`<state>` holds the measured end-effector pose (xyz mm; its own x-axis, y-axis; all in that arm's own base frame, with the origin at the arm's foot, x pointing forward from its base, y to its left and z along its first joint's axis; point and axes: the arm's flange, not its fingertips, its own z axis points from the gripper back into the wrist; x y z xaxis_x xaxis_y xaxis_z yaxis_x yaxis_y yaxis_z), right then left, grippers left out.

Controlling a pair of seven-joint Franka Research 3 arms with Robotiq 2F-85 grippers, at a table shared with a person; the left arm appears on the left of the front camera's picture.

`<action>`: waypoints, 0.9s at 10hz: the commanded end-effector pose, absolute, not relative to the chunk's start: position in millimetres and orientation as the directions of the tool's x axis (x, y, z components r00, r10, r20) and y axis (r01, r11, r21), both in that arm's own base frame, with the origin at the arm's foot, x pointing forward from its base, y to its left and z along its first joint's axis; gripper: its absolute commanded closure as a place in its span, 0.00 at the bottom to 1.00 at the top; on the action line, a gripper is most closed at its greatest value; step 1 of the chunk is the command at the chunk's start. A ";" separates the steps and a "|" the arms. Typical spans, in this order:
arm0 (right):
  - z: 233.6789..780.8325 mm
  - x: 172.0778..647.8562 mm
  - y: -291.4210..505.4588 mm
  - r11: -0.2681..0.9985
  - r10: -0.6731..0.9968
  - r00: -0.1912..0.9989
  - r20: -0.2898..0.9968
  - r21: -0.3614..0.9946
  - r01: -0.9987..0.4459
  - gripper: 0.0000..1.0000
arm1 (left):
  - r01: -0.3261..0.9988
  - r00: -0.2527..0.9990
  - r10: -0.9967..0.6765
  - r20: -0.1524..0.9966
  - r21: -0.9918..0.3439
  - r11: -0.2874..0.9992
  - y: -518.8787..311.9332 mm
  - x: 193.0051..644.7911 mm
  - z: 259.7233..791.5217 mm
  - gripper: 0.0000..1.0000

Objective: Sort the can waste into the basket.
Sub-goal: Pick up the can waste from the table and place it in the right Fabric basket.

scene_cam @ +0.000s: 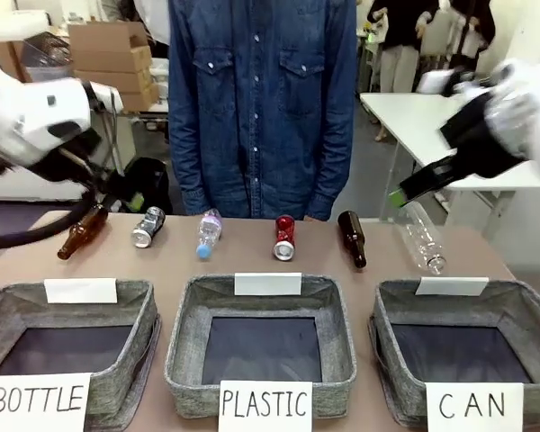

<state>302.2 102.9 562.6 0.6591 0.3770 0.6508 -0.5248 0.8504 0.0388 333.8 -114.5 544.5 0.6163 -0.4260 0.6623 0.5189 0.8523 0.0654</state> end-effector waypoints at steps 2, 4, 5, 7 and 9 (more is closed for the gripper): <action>529.0 327.1 119.8 0.849 0.413 0.682 0.604 0.017 -0.529 0.00 | 0.519 0.616 -0.426 0.662 0.065 0.852 -114.5 333.8 544.5 0.00; 555.2 308.6 107.2 0.863 0.348 0.735 0.581 0.109 -0.494 0.00 | 0.504 0.569 -0.433 0.699 0.119 0.855 -107.7 309.2 575.6 0.00; 555.9 315.0 94.3 0.850 0.239 0.786 0.570 0.269 -0.453 0.00 | 0.653 0.620 -0.434 0.654 -0.123 0.748 -99.7 315.7 580.4 0.00; 566.9 312.0 33.3 0.690 -0.171 0.923 0.344 0.711 -0.137 0.00 | 0.682 0.724 -0.380 0.576 -0.513 0.521 -44.6 316.0 583.7 0.00; 552.2 302.7 -24.1 0.417 -0.419 0.884 0.209 0.909 -0.017 0.00 | 0.597 0.801 -0.185 0.570 -0.730 0.332 6.5 313.3 567.0 0.00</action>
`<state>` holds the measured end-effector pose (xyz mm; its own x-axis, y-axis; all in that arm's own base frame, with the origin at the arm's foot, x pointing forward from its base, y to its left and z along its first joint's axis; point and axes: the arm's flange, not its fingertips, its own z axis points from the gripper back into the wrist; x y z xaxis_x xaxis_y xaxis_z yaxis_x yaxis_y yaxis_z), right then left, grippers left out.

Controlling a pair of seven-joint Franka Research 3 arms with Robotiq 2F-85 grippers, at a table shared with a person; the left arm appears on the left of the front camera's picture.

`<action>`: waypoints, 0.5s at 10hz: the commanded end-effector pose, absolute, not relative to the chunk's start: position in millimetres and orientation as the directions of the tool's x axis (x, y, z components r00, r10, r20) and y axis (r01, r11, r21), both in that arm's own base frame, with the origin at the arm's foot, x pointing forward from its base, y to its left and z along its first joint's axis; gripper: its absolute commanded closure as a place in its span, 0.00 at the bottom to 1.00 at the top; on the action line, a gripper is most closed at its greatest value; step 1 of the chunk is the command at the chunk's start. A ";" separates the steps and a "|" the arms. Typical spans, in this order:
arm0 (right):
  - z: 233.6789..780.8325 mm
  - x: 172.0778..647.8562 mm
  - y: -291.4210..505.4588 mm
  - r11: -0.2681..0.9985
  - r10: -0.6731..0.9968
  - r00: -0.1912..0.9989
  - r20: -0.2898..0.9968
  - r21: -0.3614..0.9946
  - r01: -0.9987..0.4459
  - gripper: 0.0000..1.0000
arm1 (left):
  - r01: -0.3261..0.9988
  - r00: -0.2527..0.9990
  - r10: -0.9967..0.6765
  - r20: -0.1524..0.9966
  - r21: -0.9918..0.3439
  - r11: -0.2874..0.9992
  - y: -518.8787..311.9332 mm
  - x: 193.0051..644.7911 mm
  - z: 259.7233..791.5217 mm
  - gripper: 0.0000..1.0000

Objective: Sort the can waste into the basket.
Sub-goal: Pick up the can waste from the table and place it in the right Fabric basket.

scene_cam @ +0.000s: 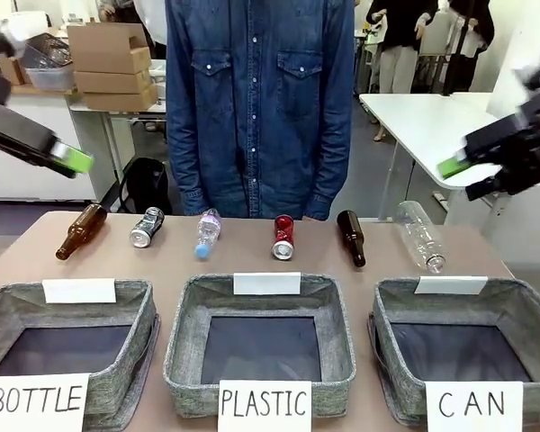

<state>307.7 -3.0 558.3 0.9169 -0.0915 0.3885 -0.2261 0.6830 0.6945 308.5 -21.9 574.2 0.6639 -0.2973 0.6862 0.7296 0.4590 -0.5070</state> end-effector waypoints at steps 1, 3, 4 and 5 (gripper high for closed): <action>547.7 296.0 -40.8 0.346 -0.477 0.851 0.220 0.937 -0.048 0.00 | 0.589 0.804 -0.077 0.590 -0.769 0.248 16.9 312.3 556.5 0.00; 533.7 284.1 -69.1 0.207 -0.608 0.774 0.175 0.977 -0.058 0.00 | 0.550 0.812 0.167 0.558 -0.829 0.098 33.1 320.8 516.1 0.00; 526.4 286.2 -72.7 0.153 -0.629 0.766 0.137 0.987 -0.051 0.00 | 0.545 0.785 0.359 0.505 -0.839 -0.012 47.7 321.8 497.3 0.00; 525.5 288.4 -69.2 0.154 -0.614 0.780 0.122 0.988 -0.033 0.00 | 0.451 0.815 0.380 0.438 -0.891 0.058 51.0 326.6 485.7 0.00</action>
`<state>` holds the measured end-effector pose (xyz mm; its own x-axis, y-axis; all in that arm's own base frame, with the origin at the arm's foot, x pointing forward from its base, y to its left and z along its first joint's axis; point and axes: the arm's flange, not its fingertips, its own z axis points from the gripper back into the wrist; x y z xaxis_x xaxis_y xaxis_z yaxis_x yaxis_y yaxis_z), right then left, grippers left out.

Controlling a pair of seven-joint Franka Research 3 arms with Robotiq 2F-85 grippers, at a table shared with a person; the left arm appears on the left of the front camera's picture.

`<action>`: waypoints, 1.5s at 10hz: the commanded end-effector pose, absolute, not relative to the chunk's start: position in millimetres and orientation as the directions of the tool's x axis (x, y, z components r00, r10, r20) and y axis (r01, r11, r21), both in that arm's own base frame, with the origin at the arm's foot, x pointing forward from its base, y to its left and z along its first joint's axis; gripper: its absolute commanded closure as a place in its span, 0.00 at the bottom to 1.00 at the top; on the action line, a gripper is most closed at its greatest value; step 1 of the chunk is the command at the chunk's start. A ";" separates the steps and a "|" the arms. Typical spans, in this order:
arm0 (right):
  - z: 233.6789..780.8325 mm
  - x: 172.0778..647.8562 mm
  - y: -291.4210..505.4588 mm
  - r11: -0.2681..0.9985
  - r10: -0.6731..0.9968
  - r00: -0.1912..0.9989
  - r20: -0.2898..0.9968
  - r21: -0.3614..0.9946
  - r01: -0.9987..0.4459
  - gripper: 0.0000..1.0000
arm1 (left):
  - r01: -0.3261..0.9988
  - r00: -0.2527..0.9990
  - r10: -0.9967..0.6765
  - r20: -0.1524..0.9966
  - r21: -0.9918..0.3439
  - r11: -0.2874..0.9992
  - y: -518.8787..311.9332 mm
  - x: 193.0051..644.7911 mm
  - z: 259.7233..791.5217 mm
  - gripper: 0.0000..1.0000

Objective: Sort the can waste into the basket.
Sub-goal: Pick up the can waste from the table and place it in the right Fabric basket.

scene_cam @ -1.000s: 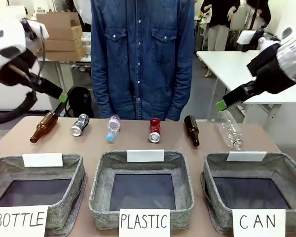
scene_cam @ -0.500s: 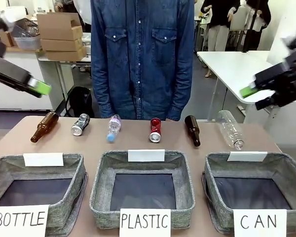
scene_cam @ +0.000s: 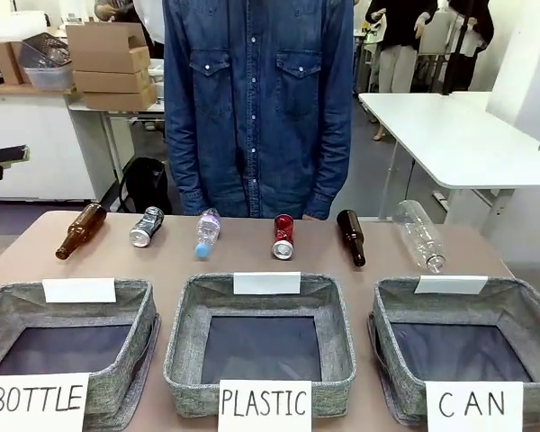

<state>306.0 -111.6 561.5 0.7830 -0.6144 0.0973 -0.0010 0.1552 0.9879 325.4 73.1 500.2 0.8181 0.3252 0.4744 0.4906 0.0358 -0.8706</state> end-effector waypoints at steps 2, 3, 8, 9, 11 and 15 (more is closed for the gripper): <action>564.4 301.1 -105.2 0.230 -0.566 0.812 0.143 0.973 -0.010 0.00 | 0.491 0.818 0.325 0.474 -0.871 0.036 73.1 325.4 500.2 0.00; 564.4 301.1 -105.2 0.230 -0.566 0.812 0.143 0.973 -0.010 0.00 | 0.491 0.818 0.325 0.474 -0.871 0.036 73.1 325.4 500.2 0.00; 563.8 297.6 -102.6 0.225 -0.571 0.813 0.114 0.974 0.021 0.00 | 0.491 0.818 0.325 0.474 -0.871 0.036 73.1 325.4 500.2 0.00; 564.1 322.6 -76.5 0.368 -0.472 0.862 0.185 0.930 0.002 0.00 | 0.491 0.818 0.325 0.474 -0.871 0.036 73.1 325.4 500.2 0.00; 567.0 364.3 -44.4 0.420 -0.250 0.951 0.180 0.906 -0.060 0.00 | 0.491 0.818 0.325 0.474 -0.871 0.036 73.1 325.4 500.2 0.00; 570.4 292.8 -107.4 0.385 -0.117 0.988 0.100 0.922 -0.048 0.00 | 0.491 0.818 0.325 0.474 -0.871 0.036 73.1 325.4 500.2 0.00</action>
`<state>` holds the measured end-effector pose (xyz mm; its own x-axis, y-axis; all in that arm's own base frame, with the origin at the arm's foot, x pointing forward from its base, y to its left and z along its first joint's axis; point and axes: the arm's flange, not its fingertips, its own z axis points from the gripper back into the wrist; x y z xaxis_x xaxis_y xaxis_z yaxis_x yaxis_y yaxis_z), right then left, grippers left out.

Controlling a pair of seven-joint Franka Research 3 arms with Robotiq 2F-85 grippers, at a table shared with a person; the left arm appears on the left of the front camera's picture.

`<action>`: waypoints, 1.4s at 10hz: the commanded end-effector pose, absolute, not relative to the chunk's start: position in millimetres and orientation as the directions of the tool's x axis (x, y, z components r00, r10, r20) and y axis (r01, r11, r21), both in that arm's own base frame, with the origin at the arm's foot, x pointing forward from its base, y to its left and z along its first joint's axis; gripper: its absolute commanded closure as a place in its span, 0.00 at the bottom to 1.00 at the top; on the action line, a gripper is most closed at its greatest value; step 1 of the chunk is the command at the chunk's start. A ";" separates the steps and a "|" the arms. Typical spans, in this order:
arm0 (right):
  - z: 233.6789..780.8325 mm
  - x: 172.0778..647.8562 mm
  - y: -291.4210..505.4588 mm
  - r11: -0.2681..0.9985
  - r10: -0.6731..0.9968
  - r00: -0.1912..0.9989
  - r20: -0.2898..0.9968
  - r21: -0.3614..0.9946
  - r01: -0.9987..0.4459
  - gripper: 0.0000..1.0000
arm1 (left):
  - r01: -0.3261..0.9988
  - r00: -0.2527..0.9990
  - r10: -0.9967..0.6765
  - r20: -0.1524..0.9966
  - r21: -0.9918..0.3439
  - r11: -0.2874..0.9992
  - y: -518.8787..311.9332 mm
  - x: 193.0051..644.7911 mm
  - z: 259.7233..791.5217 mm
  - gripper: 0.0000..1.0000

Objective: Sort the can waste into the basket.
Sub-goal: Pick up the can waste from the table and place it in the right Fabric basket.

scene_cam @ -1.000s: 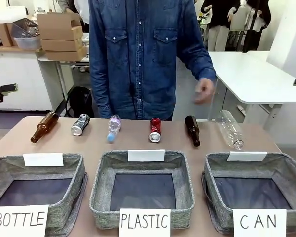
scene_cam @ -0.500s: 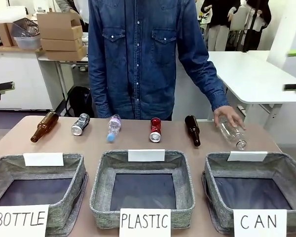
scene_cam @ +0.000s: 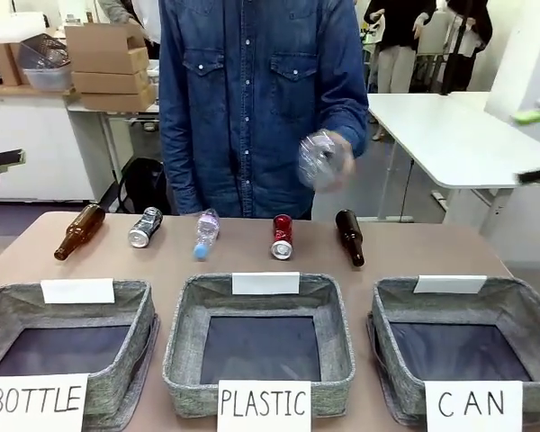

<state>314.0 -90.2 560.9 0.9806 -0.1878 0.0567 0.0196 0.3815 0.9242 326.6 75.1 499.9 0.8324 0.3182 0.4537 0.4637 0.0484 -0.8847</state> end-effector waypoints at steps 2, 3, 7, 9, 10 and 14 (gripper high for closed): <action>567.8 275.2 -116.7 0.378 -0.041 0.989 0.141 0.918 -0.115 0.00 | 0.491 0.818 0.325 0.474 -0.871 0.036 73.1 325.4 500.2 0.00; 566.8 274.6 -116.3 0.380 -0.045 0.984 0.173 0.914 -0.143 0.00 | 0.491 0.818 0.325 0.474 -0.871 0.036 73.1 325.4 500.2 0.00; 568.4 296.0 -92.9 0.420 -0.077 0.988 0.137 0.903 -0.092 0.00 | 0.491 0.818 0.325 0.474 -0.871 0.036 73.1 325.4 500.2 0.00; 566.1 347.0 -43.0 0.469 0.087 0.985 0.148 0.866 -0.172 0.00 | 0.491 0.818 0.325 0.474 -0.871 0.036 73.1 325.4 500.2 0.00; 567.7 350.8 -43.3 0.432 0.127 0.984 0.127 0.885 -0.170 0.00 | 0.491 0.818 0.325 0.474 -0.871 0.036 73.1 325.4 500.2 0.00; 579.1 285.2 -107.4 0.442 0.053 0.987 0.149 0.883 -0.157 0.00 | 0.491 0.818 0.325 0.474 -0.871 0.036 73.1 325.4 500.2 0.00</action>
